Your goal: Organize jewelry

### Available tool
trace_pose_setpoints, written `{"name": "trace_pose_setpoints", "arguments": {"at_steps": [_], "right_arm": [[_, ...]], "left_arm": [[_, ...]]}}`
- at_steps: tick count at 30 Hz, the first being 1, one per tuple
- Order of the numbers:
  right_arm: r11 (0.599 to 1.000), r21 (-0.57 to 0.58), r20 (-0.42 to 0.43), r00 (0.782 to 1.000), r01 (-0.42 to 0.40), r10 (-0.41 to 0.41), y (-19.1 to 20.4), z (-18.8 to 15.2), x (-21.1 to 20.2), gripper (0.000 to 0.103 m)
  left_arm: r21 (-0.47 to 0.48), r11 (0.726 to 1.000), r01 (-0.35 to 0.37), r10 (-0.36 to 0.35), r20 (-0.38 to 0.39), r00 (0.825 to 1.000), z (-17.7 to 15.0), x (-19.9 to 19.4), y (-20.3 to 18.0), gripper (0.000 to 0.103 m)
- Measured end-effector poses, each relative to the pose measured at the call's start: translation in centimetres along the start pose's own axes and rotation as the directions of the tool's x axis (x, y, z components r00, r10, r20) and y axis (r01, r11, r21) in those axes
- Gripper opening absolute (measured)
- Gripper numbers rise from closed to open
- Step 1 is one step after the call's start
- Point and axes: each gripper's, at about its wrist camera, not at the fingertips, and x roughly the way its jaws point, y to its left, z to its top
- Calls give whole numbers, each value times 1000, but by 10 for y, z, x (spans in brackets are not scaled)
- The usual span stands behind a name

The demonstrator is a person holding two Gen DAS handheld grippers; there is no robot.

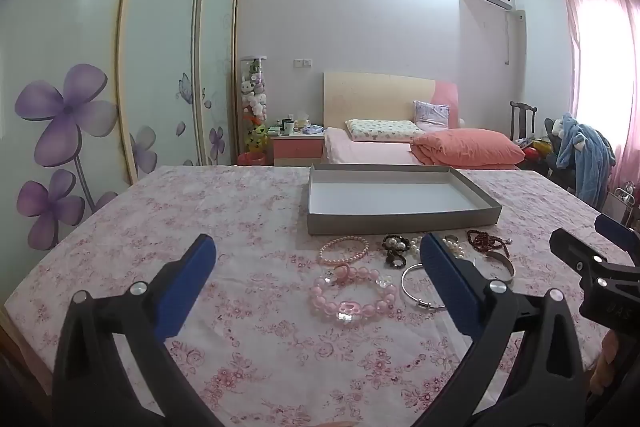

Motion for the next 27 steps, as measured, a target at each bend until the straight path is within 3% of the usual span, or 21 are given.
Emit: {"name": "trace_pose_setpoints", "arguments": {"at_steps": [27], "right_arm": [[1000,12,-5,1000,-3,3,-2,-1,2,101]], "left_arm": [[-5,1000,5,-5,-1,1000,0,-1,-1,99]]}}
